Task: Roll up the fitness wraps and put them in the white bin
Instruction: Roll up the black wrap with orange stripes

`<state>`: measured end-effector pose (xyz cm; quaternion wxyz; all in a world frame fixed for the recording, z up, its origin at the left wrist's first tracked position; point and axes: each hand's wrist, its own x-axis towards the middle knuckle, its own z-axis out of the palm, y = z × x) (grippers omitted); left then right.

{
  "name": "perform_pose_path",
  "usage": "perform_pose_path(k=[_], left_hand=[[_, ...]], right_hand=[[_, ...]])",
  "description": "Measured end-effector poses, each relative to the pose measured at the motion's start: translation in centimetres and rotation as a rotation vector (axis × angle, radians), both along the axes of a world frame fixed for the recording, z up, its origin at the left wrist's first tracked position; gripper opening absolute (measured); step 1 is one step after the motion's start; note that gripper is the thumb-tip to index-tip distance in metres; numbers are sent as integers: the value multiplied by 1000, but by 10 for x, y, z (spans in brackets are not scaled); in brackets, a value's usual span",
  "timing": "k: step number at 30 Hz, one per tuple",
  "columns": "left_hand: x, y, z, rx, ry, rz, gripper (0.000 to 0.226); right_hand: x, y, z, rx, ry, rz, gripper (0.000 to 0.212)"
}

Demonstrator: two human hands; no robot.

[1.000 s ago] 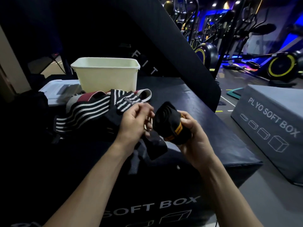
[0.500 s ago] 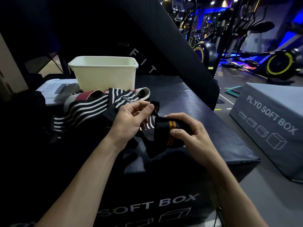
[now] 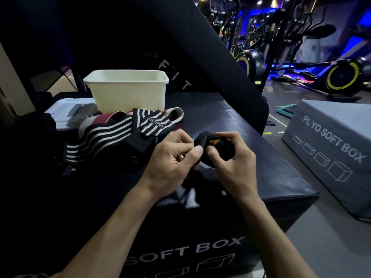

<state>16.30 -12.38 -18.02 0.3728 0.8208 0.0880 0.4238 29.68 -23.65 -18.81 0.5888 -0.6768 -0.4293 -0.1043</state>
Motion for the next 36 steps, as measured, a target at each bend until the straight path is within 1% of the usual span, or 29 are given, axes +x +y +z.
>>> perform_pose_path(k=[3,5,7,9,11,13,14,15,16,18,21,22,24,26,28,31,34,36], left_hand=[[4,-2,-10,-225,32,52,42],[6,-5,-10,-359,139,53,41],[4,-8,-9,-407,238,91,44],[1,-6,-7,-350,277,146,42],[-2,-2,-7,-230,320,215,33],[-5,3,-8,-123,415,253,27],[-6,4,-8,-108,445,216,28],[-7,6,-8,-144,437,139,30],[-7,6,-6,-233,387,37,32],[-9,8,0,-404,230,-95,38],[-12,8,7,-389,1,-136,32],[-12,6,8,-424,-63,-154,28],[-13,2,11,-591,-165,-228,24],[-14,-3,16,-764,-226,-309,28],[-15,-8,22,-875,-238,-329,26],[-13,-15,25,-1016,-157,-306,18],[-6,-16,18,-1185,-80,-179,25],[-1,-17,15,-1255,-46,-113,25]], right_hand=[[0,0,1,107,100,-9,26],[-1,1,-2,162,160,14,26],[-5,4,-7,205,232,47,25],[-7,7,-10,256,334,86,25],[-7,7,-11,277,386,115,24],[-8,7,-11,259,355,120,25],[-9,6,-10,236,312,112,26],[-9,5,-10,208,269,103,27],[-8,4,-9,186,240,96,28],[-5,2,-7,157,216,85,30],[-5,1,-6,119,172,96,33],[-6,2,-5,108,163,103,34],[-10,3,-5,95,147,111,34],[-11,3,-4,99,121,107,35],[-11,3,-4,111,83,85,36],[-12,4,-5,141,66,57,36],[-14,5,-5,196,121,62,34],[-17,6,-3,246,182,102,30]])
